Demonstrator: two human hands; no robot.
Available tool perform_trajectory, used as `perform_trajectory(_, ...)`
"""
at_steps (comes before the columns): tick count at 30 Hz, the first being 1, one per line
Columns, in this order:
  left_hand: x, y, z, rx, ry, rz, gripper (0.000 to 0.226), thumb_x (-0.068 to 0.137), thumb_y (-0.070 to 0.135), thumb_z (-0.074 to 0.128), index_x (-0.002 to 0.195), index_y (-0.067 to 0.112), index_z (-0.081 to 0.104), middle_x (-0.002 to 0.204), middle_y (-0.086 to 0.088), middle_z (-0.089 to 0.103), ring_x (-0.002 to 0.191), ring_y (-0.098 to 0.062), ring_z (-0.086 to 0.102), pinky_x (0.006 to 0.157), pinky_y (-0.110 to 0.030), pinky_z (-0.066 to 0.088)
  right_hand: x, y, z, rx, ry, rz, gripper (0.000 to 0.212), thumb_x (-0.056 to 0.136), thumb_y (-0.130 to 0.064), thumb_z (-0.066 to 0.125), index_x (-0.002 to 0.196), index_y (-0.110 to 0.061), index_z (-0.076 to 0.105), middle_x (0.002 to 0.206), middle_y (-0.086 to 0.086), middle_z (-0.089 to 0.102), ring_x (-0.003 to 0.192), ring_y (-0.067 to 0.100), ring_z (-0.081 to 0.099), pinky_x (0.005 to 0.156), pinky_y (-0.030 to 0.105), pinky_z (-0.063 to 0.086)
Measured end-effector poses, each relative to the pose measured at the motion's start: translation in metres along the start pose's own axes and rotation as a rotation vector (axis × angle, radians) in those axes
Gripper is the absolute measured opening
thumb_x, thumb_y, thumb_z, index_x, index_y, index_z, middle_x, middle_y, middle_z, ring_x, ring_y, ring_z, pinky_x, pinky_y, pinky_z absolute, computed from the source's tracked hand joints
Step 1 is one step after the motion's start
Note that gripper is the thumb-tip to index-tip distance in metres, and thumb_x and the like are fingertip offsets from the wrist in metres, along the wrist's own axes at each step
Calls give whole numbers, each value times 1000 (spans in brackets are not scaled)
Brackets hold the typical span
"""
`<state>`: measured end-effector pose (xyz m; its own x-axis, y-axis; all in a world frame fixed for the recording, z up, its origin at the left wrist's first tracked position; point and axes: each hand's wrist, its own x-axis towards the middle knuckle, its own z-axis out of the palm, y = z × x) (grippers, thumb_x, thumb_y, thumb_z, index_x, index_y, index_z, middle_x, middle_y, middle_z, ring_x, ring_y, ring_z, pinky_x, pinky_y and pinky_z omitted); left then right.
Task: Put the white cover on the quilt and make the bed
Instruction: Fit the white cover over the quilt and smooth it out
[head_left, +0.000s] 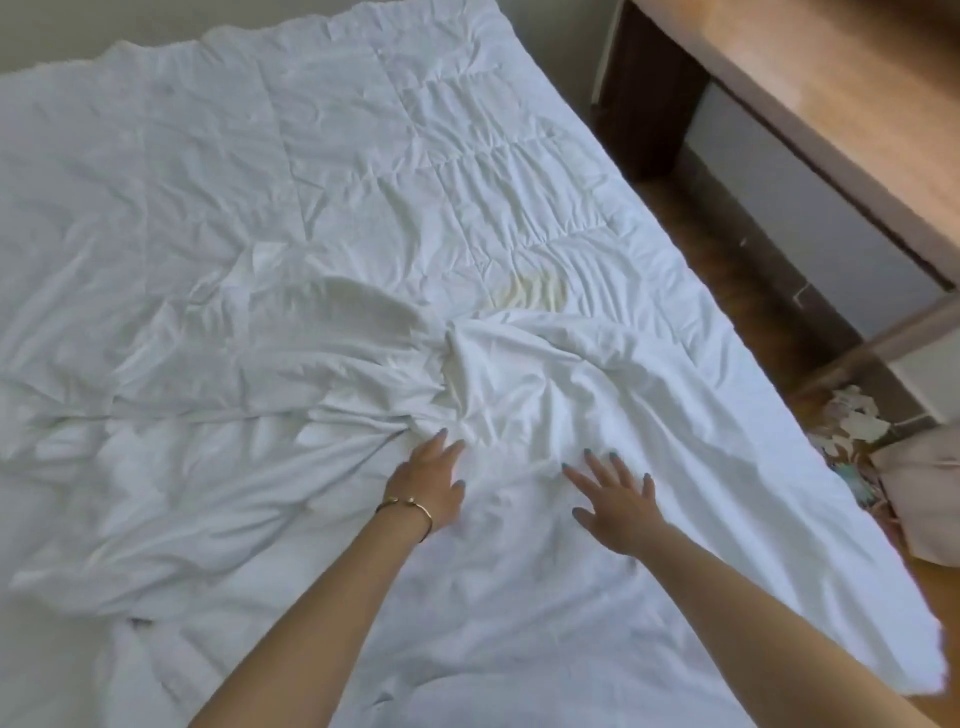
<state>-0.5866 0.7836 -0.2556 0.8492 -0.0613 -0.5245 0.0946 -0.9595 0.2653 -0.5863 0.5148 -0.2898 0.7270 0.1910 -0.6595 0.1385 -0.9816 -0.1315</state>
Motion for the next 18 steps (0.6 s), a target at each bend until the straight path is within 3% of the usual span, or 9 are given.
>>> perform_trajectory(1,11,35,12,47,-66,61,59,100,36,40,153,33,14,162,8,-1,148,-16,7,115,-45,22,-5,23,0,5,-9,39,62,102,-46,34,153,-45,0,162,-13,-16,149,23,-16,116,62,0)
perform_trajectory(4,52,111,39,201,-119,-7,56,102,43,30,152,40,5,162,8,-3,148,-20,-4,112,-63,5,-18,94,-3,-20,18,122,59,102,-43,36,154,-42,8,163,-12,-11,150,21,-14,115,63,-1)
perform_trajectory(7,91,175,43,360,65,51,49,103,37,26,151,27,20,161,0,12,148,-22,0,115,-53,0,-22,156,-16,76,228,253,63,101,-43,40,155,-33,10,164,-8,-6,150,24,-5,117,59,6)
perform_trajectory(9,121,213,30,273,232,98,44,103,35,32,145,22,32,158,0,21,147,-18,11,114,-44,8,-16,189,-23,247,352,366,72,97,-43,51,155,-29,10,164,-5,0,150,27,3,117,57,12)
perform_trajectory(12,171,253,6,182,316,196,48,98,32,48,143,18,37,156,0,28,145,-17,17,112,-36,15,-3,230,-21,580,268,461,98,81,-40,74,154,-22,10,160,1,12,144,30,18,111,49,27)
perform_trajectory(14,204,277,-7,262,198,327,75,89,41,63,150,23,25,159,1,19,148,-17,9,116,-38,11,7,255,-13,734,155,457,95,73,-32,80,146,-18,21,142,9,34,129,30,39,98,41,42)
perform_trajectory(16,231,305,-10,406,5,451,100,75,49,75,153,32,13,160,6,13,148,-17,8,118,-42,11,11,275,-6,739,83,427,71,70,-31,80,126,-19,38,119,6,49,110,27,52,86,37,48)
perform_trajectory(18,245,336,0,548,-238,485,104,66,53,80,149,41,16,154,10,26,141,-18,30,111,-41,28,11,290,-1,640,37,386,46,74,-41,76,106,-23,49,103,-3,53,104,22,55,79,34,46)
